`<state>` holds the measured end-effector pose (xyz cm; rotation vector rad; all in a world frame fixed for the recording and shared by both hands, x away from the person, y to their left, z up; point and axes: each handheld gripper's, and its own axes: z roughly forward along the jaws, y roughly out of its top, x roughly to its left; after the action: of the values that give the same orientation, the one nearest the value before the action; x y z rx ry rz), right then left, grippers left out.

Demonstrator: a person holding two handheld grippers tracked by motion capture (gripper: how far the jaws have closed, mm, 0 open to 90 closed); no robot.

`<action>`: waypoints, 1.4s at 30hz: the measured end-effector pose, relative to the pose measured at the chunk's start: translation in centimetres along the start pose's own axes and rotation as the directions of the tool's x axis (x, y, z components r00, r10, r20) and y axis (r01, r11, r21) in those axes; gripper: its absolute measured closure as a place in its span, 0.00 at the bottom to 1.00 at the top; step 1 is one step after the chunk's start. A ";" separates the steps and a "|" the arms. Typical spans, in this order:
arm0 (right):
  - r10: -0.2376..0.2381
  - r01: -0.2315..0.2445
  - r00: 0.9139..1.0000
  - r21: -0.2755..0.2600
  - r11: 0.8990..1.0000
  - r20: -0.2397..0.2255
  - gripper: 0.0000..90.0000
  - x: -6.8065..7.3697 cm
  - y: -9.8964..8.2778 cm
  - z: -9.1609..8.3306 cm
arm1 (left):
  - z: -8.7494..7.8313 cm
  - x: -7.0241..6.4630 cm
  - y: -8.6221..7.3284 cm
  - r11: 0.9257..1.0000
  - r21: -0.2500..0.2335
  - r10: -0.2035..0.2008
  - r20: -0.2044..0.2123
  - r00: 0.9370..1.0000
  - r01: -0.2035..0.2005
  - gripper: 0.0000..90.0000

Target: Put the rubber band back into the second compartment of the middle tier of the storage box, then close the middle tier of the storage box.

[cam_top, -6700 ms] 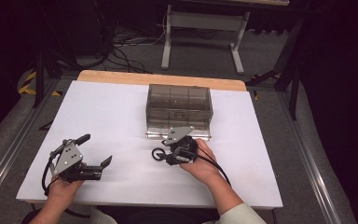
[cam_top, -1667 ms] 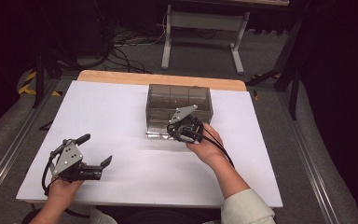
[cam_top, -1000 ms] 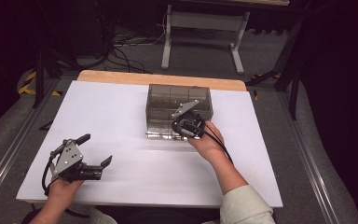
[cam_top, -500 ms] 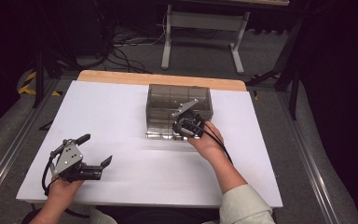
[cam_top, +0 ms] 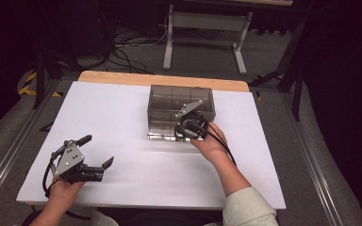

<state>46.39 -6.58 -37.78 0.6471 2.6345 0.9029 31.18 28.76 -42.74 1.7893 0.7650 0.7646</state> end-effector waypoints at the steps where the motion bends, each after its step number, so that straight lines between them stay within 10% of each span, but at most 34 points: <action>1: -0.005 0.005 1.000 -0.004 1.000 -0.003 1.00 0.1 0.0 -0.2 | 0.0 0.0 0.0 1.000 -0.001 0.000 0.000 1.000 0.000 0.00; 42: -0.149 0.155 0.985 0.073 0.985 -0.083 1.00 2.4 -1.9 -1.2 | 0.0 0.0 0.0 1.000 -0.003 0.005 -0.003 1.000 -0.005 0.00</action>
<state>43.24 -7.34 -38.34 0.4289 2.7555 0.7980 31.16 28.74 -42.69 1.7879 0.7613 0.7716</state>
